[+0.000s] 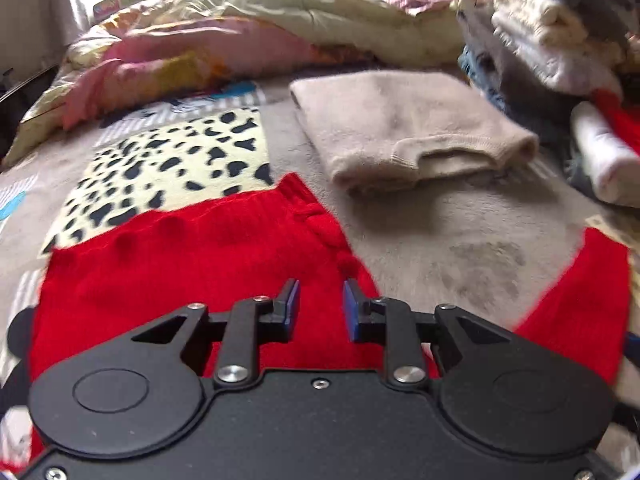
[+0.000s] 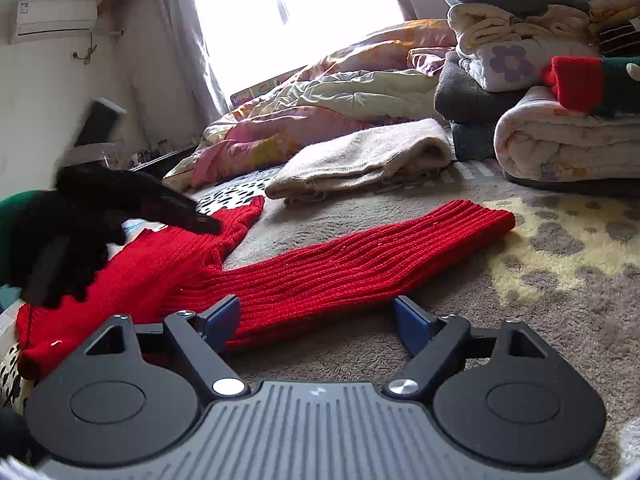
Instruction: Fold clothes
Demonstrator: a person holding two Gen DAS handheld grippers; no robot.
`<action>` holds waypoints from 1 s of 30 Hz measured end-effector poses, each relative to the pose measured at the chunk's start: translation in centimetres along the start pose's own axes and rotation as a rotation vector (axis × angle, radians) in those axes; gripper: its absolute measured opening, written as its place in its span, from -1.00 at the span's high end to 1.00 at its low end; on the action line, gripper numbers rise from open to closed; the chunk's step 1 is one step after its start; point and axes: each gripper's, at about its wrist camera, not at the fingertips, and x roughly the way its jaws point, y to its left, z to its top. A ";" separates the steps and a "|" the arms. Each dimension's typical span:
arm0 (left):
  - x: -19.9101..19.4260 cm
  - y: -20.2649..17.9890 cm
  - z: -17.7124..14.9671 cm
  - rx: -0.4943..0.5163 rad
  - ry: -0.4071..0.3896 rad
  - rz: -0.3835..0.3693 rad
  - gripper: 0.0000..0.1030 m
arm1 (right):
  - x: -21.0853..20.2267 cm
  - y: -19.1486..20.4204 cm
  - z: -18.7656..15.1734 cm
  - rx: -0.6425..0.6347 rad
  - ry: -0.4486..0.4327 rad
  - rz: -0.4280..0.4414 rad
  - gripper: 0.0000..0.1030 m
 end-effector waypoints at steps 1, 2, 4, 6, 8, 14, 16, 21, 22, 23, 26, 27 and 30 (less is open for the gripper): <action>-1.3 0.5 -0.9 -0.013 -0.010 -0.002 0.56 | 0.0 0.0 0.0 0.000 -0.001 0.000 -0.60; -2.7 1.0 -1.7 -0.026 -0.020 0.000 0.56 | 0.0 0.1 0.0 0.001 0.000 -0.001 -0.60; -5.8 2.3 -3.8 -0.055 -0.040 0.018 0.55 | 0.0 0.1 0.1 0.003 0.002 -0.002 -0.60; -8.8 3.9 -6.3 -0.094 -0.063 0.045 0.52 | 0.0 0.1 0.1 0.004 0.005 -0.005 -0.60; -11.4 5.5 -9.2 -0.143 -0.080 0.075 0.39 | 0.1 0.1 0.2 0.004 0.007 -0.010 -0.60; -12.6 7.8 -16.9 -0.206 -0.052 0.077 0.00 | -0.4 0.4 0.6 0.012 0.002 -0.043 -0.60; -14.0 7.7 -17.6 -0.201 -0.121 0.077 0.00 | -1.1 0.6 0.7 0.013 -0.029 -0.070 -0.60; -14.2 8.1 -19.0 -0.219 -0.145 0.066 0.00 | -3.7 4.9 0.4 -0.172 -0.158 -0.113 -0.56; -13.6 8.0 -19.4 -0.205 -0.124 0.060 -0.02 | -3.7 6.2 0.3 -0.243 -0.161 -0.081 -0.51; -13.6 7.7 -19.5 -0.181 -0.138 0.066 -0.02 | -3.5 7.5 0.1 -0.309 -0.157 -0.045 -0.45; -14.5 7.2 -18.1 -0.179 -0.120 0.079 -0.02 | -2.3 11.3 -1.0 -0.468 -0.107 0.077 -0.09; -15.0 6.9 -17.8 -0.180 -0.146 0.073 -0.02 | -1.8 12.2 -1.4 -0.484 -0.088 0.111 -0.06; -15.5 5.9 -17.5 -0.158 -0.199 0.033 -0.02 | -0.1 14.4 -2.3 -0.506 -0.027 0.202 -0.04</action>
